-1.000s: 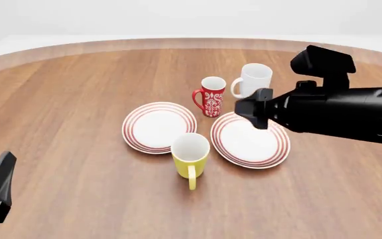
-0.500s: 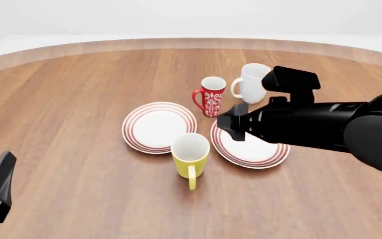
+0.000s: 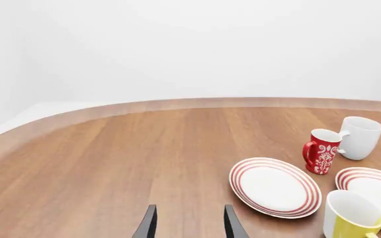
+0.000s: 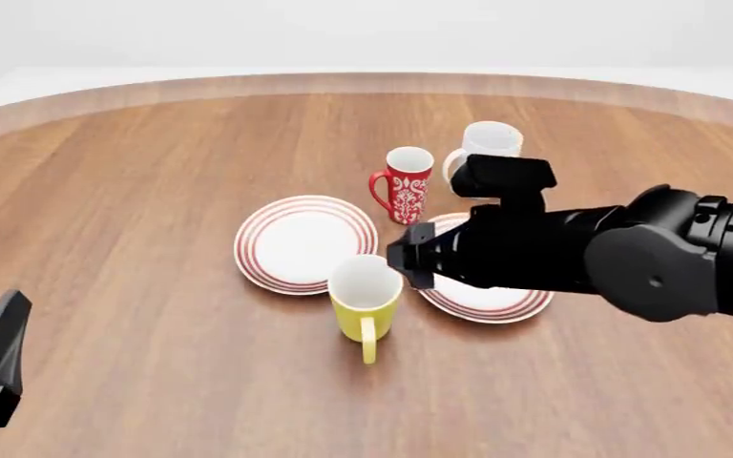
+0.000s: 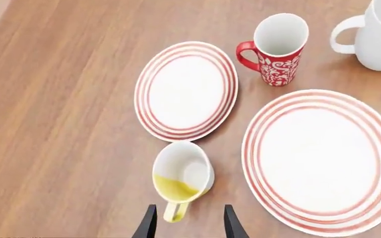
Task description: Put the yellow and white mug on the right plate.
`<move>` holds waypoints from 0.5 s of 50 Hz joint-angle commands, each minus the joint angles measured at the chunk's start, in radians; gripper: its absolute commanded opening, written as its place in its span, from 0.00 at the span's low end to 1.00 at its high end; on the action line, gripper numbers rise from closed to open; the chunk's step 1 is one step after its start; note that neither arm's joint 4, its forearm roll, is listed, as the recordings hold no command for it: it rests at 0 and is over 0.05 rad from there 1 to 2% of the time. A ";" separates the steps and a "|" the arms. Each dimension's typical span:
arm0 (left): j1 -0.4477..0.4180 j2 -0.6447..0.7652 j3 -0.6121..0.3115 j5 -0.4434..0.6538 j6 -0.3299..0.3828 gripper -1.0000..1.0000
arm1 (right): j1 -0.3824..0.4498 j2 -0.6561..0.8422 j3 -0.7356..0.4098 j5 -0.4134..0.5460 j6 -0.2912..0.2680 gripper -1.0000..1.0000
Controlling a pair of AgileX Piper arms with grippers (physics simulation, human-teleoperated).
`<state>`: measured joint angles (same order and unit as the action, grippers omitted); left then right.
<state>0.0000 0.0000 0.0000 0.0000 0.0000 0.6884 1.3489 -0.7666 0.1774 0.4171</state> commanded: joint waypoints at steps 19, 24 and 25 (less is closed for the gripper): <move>0.000 0.000 0.000 0.000 0.000 1.00 | 0.064 0.115 0.034 -0.114 0.077 1.00; 0.000 0.000 0.000 0.000 0.000 1.00 | 0.069 0.132 0.039 -0.135 0.086 1.00; 0.000 0.000 0.000 0.000 0.000 1.00 | 0.071 0.136 0.038 -0.138 0.087 1.00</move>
<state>0.0000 0.0000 0.0000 0.0000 0.0000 0.7428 1.4515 -0.7376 0.0774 0.4827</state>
